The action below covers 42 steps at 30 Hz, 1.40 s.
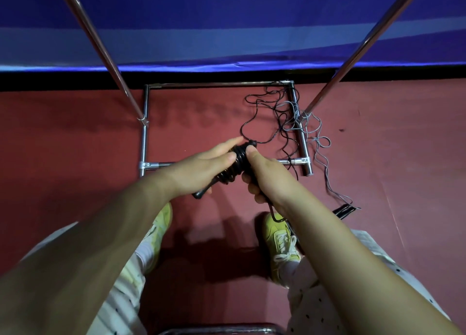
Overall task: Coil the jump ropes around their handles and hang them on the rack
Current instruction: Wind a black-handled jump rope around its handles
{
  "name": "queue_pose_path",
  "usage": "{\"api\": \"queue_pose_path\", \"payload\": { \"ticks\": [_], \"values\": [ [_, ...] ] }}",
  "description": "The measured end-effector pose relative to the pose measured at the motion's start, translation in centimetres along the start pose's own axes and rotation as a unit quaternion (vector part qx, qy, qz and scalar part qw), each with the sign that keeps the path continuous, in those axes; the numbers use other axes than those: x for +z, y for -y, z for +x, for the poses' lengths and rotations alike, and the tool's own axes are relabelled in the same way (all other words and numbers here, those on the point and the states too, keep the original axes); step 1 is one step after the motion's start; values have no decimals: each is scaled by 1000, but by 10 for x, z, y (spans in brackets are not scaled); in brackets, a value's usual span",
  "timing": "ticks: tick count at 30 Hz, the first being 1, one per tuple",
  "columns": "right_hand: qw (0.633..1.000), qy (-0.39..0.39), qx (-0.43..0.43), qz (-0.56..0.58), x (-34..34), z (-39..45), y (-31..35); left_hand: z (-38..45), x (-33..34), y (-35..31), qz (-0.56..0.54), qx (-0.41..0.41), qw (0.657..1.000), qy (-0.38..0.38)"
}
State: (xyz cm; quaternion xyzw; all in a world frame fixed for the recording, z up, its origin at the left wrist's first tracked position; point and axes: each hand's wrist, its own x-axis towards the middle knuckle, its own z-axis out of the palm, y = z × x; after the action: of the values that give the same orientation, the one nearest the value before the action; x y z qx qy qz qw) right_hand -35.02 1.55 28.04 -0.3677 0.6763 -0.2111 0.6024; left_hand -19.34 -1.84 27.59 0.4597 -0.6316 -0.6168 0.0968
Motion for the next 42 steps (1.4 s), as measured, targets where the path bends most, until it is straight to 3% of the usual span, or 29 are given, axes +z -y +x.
{"api": "queue_pose_path", "payload": {
  "ticks": [9, 15, 20, 24, 27, 30, 34, 37, 40, 42],
  "values": [
    [982, 63, 8, -177, -21, -2, 2, 6, 6, 5, -76, 0, 996, -42],
    [983, 29, -34, -181, -25, -1, 2, 9, 4, 1, -83, -10, 995, -56],
    [993, 49, -3, -111, -34, -1, 3, 11, 0, 2, -157, -20, 984, -86],
    [982, 165, 90, -19, -43, -2, 1, 7, -5, 0, -260, 13, 959, -109],
    [966, 247, 75, 31, -43, -6, 1, 6, -10, 0, -282, 49, 952, -111],
    [957, 265, 51, 107, -40, -8, 3, 4, -11, 1, -286, 59, 951, -99],
    [964, 221, 35, 143, -34, -5, 3, 5, -14, 2, -301, 63, 946, -101],
    [992, 102, -75, -18, -28, -3, 2, 6, -16, 3, -276, 53, 952, -118],
    [935, -1, -219, -281, -24, -6, 4, 8, -15, 1, -245, 38, 960, -129],
    [900, -44, -254, -351, -24, -10, 6, 8, -15, 0, -232, 36, 963, -129]
  ]
}}
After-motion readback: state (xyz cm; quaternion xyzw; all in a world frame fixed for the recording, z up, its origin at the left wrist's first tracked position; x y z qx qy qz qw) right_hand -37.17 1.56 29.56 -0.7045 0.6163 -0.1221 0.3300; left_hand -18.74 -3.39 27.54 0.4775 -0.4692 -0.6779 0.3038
